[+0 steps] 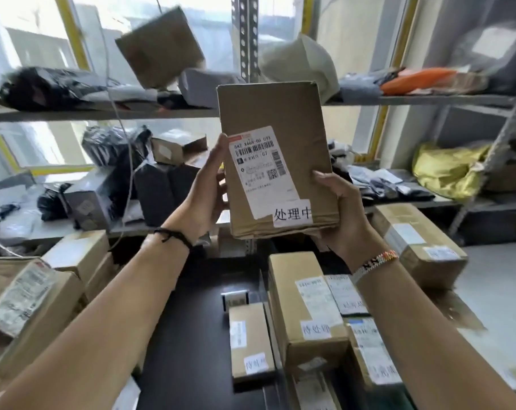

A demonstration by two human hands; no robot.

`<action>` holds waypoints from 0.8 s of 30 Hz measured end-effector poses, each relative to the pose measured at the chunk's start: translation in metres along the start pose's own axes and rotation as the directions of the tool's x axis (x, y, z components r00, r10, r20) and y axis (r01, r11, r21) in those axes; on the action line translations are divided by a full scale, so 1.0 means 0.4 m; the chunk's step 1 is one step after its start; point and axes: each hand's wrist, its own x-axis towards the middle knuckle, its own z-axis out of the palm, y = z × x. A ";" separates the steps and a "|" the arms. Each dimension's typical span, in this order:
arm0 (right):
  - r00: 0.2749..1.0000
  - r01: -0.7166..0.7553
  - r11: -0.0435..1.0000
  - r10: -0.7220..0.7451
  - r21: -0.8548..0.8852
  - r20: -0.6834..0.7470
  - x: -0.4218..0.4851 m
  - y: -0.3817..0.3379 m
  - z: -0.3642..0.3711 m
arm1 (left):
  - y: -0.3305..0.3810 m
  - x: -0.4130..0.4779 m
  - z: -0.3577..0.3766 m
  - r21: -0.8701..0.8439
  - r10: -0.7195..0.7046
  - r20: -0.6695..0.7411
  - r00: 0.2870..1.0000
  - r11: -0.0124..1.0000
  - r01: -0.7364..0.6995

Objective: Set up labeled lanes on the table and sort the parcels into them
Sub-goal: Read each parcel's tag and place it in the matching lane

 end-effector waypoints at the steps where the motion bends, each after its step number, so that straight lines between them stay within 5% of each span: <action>1: 0.999 -0.022 1.000 0.021 -0.018 -0.036 -0.012 -0.003 -0.019 | -0.022 0.006 0.018 -0.010 -0.026 0.005 1.000 1.000 0.026; 11: 0.835 -0.493 0.863 0.434 -0.111 -0.338 -0.100 0.012 -0.156 | -0.274 -0.015 0.166 -0.208 -0.255 0.012 0.967 0.945 0.251; 24: 0.686 -0.680 0.724 0.570 -0.119 -0.453 -0.169 0.124 -0.213 | -0.444 -0.109 0.192 -0.270 -0.451 -0.086 0.888 0.869 0.415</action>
